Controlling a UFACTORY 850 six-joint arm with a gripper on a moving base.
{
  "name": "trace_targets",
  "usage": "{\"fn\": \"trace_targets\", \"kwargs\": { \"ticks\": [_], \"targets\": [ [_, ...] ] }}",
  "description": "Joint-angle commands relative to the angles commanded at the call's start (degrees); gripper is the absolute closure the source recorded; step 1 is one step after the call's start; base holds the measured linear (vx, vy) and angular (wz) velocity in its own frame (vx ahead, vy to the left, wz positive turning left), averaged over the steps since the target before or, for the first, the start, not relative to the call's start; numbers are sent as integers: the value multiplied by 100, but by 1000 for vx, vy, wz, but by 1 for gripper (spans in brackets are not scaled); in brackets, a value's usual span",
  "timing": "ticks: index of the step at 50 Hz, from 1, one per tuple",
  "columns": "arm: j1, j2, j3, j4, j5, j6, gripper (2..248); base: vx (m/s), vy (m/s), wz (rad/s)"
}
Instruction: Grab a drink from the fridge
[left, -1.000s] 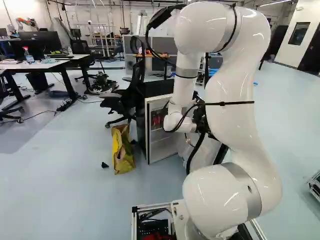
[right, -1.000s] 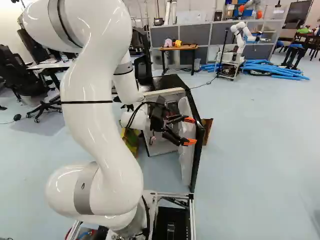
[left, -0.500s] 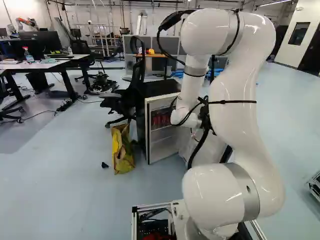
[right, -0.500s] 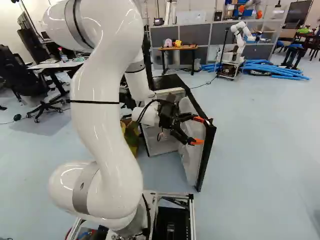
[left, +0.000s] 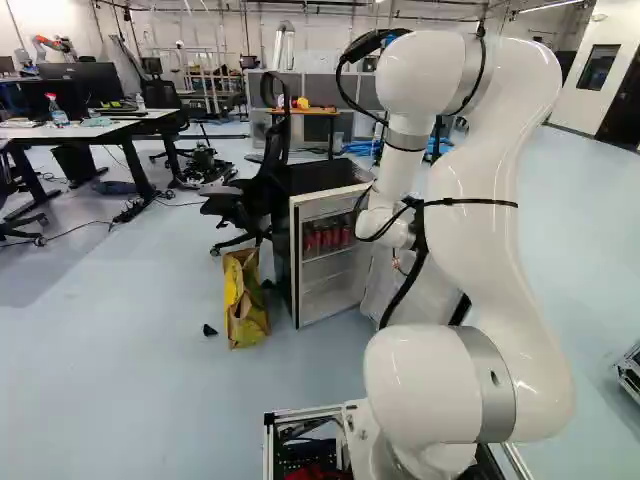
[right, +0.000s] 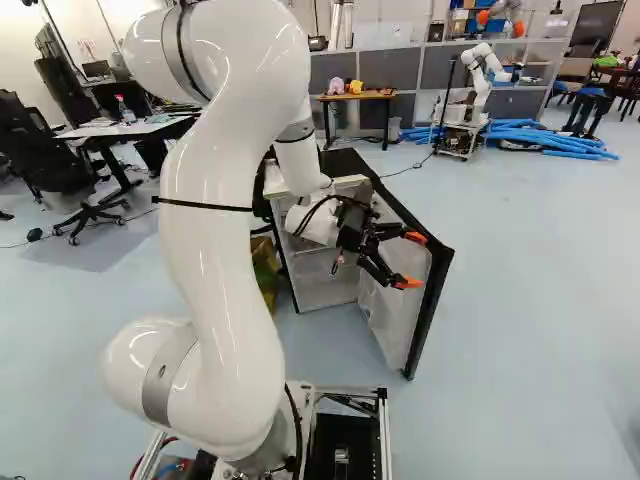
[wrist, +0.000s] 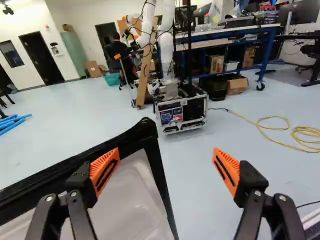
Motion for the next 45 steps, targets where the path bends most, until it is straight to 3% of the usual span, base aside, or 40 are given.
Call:
{"fn": "trace_targets", "kwargs": {
  "ticks": [45],
  "targets": [
    [-940,-553,-1093,-1442,-394,0,3,0,0,0]
  ]
}}
